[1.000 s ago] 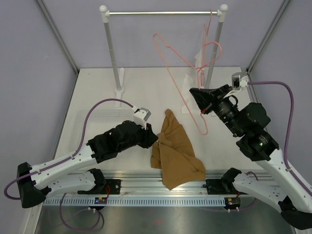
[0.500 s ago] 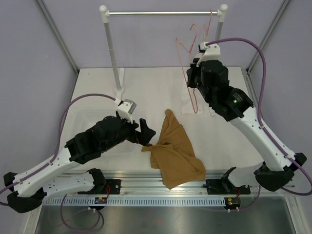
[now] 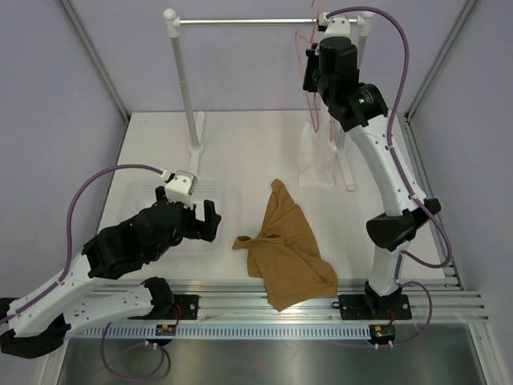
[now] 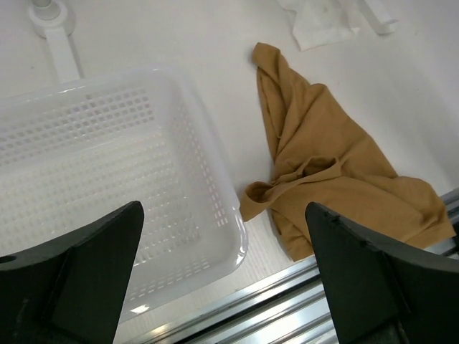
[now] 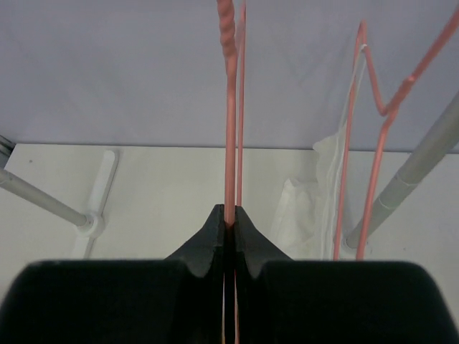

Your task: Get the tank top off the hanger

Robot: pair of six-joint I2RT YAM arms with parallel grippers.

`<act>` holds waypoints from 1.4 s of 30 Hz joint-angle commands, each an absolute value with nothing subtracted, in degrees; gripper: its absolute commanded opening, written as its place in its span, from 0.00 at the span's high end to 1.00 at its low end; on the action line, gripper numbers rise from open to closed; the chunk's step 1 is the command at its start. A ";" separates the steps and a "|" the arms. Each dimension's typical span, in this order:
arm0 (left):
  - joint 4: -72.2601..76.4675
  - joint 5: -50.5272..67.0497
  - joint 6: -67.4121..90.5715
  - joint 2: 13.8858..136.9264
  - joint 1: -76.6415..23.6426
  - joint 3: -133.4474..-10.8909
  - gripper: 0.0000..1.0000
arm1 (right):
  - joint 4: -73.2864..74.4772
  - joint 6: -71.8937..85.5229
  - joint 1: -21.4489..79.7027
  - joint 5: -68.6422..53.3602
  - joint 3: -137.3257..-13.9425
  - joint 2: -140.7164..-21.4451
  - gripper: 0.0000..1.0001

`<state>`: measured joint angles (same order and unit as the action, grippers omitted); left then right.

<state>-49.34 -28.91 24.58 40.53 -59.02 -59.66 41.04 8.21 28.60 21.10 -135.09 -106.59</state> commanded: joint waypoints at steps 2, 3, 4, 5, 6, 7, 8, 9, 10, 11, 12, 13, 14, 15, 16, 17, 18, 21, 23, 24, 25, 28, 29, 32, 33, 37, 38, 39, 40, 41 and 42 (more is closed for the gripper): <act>-50.01 -34.36 23.64 41.31 -59.15 -58.80 0.01 | 44.21 5.01 28.30 20.21 -146.22 -115.03 1.00; -50.27 -34.45 23.73 41.31 -59.15 -58.62 0.01 | 44.47 4.84 28.30 20.74 -147.03 -115.83 1.00; -50.36 -34.54 23.90 41.31 -59.15 -58.54 0.01 | 44.47 4.83 28.39 20.92 -147.48 -116.36 1.00; -50.36 -34.37 23.99 41.22 -59.15 -58.36 0.01 | 44.39 4.83 28.39 20.83 -147.39 -116.63 1.00; -50.36 -34.28 24.08 41.13 -59.15 -58.36 0.01 | 44.99 5.01 28.30 20.13 -147.31 -116.63 1.00; -50.45 -34.28 23.91 41.05 -59.15 -58.27 0.01 | 45.35 6.05 28.30 19.69 -147.04 -116.37 1.00; -50.45 -34.36 23.91 40.87 -59.15 -58.36 0.01 | 45.18 6.50 28.30 19.43 -145.13 -114.98 1.00; -50.28 -34.37 23.91 40.70 -59.15 -58.36 0.01 | 43.44 6.85 28.39 18.99 -143.45 -113.83 1.00; -49.93 -34.37 23.82 40.69 -59.15 -58.36 0.01 | 42.11 7.29 28.30 18.72 -141.61 -112.60 1.00; -49.83 -33.84 23.82 40.52 -59.15 -58.45 0.01 | 41.14 7.38 28.39 18.20 -138.37 -110.59 0.94; -49.75 -33.58 23.64 40.52 -59.15 -58.45 0.01 | 40.18 7.56 28.39 17.85 -137.47 -109.78 0.85; -49.31 -33.31 23.64 40.43 -59.15 -58.45 0.01 | 40.17 7.65 28.39 17.32 -136.94 -109.08 0.73; -49.13 -32.96 23.82 40.52 -59.15 -58.53 0.01 | 40.43 7.65 28.39 16.88 -137.11 -108.72 0.56; -48.78 -32.87 23.99 40.69 -59.15 -58.54 0.01 | 41.56 7.91 28.39 16.18 -137.72 -108.02 0.47; -48.69 -32.70 24.69 41.04 -59.15 -58.62 0.01 | 42.27 8.17 28.39 15.82 -138.94 -107.84 0.40; -48.60 -32.78 25.31 41.39 -59.15 -59.06 0.01 | 43.15 8.26 28.39 15.39 -139.56 -107.41 0.35; -48.60 -32.17 25.92 41.83 -59.15 -59.15 0.01 | 44.55 8.35 28.39 14.51 -140.18 -106.36 0.29; -45.37 -29.37 27.59 44.11 -59.24 -58.37 0.01 | 46.75 8.70 28.39 11.88 -139.75 -102.07 0.10; -42.90 -26.91 28.73 46.65 -59.33 -57.48 0.01 | 46.93 8.79 28.39 10.03 -135.56 -98.63 0.01; -41.59 -24.72 29.09 47.71 -59.50 -56.70 0.01 | 46.67 8.79 28.39 8.11 -133.35 -94.26 0.00; -39.05 -24.09 29.44 49.12 -60.72 -56.43 0.01 | 46.32 8.96 28.48 6.95 -130.98 -91.87 0.00; -33.85 -23.73 29.88 55.27 -64.58 -55.99 0.01 | 42.64 9.84 28.39 2.74 -117.90 -80.19 0.01; -32.79 -23.38 29.45 58.85 -65.47 -56.16 0.01 | 41.23 10.37 28.39 1.68 -109.68 -73.54 0.01; -28.49 -19.89 27.78 64.49 -67.67 -56.95 0.01 | 36.39 12.12 28.39 -3.24 -96.04 -61.32 0.00; -26.13 -18.47 27.25 68.25 -67.94 -57.13 0.01 | 35.78 12.65 28.39 -5.17 -93.37 -58.65 0.00; -22.42 -15.12 25.58 78.99 -68.82 -59.15 0.01 | 34.90 14.49 28.48 -10.36 -83.60 -48.53 0.00; -22.15 -14.86 25.23 80.93 -68.91 -60.28 0.01 | 34.72 14.59 28.39 -11.15 -81.23 -47.04 0.00; -21.37 -14.59 24.79 83.21 -68.82 -60.81 0.01 | 35.33 14.68 28.39 -12.29 -80.25 -44.76 0.01; -21.36 -14.59 24.52 87.06 -68.91 -61.52 0.01 | 35.77 14.68 28.39 -12.74 -79.11 -43.87 0.01; -21.53 -14.85 24.43 89.36 -68.82 -62.92 0.01 | 36.47 14.50 28.39 -13.01 -78.58 -42.55 0.01; -21.79 -14.94 24.43 91.21 -68.82 -63.63 0.01 | 37.61 14.33 28.39 -13.53 -78.23 -41.84 0.01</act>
<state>-26.11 -16.49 25.85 87.00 -68.62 -59.40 37.63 13.52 28.42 -8.78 -80.29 -42.85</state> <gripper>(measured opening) 0.988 0.993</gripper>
